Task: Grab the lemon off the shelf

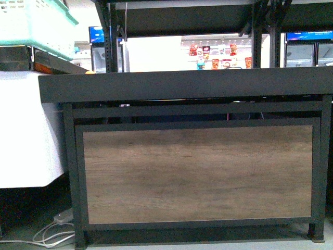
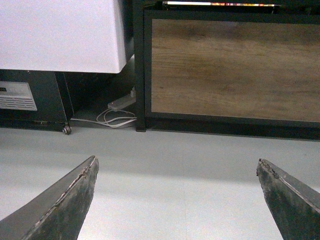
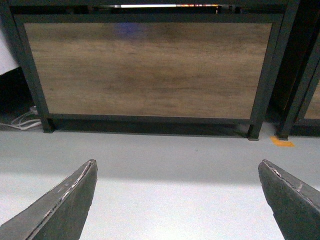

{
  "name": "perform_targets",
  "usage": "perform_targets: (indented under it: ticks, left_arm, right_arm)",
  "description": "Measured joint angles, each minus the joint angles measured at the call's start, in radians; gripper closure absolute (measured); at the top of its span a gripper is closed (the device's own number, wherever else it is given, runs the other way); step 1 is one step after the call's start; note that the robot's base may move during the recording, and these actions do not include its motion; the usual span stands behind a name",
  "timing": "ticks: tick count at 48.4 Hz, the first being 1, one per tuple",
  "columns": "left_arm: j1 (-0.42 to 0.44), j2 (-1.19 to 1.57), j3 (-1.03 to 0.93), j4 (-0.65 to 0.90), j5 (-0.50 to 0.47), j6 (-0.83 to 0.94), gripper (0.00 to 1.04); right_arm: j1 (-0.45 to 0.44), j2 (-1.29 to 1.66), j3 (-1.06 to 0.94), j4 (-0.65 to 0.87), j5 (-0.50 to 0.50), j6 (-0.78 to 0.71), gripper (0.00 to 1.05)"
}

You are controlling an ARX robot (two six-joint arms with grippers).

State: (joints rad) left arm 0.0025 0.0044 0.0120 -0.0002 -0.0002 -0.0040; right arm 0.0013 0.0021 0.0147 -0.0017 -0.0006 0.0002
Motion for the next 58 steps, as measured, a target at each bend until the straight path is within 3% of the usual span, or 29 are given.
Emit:
perform_targets:
  ticks: [58]
  left_arm:
    - [0.000,0.000,0.000,0.000,0.000,0.000,0.08]
  right_arm:
    - [0.000,0.000,0.000,0.000,0.000,0.000,0.08]
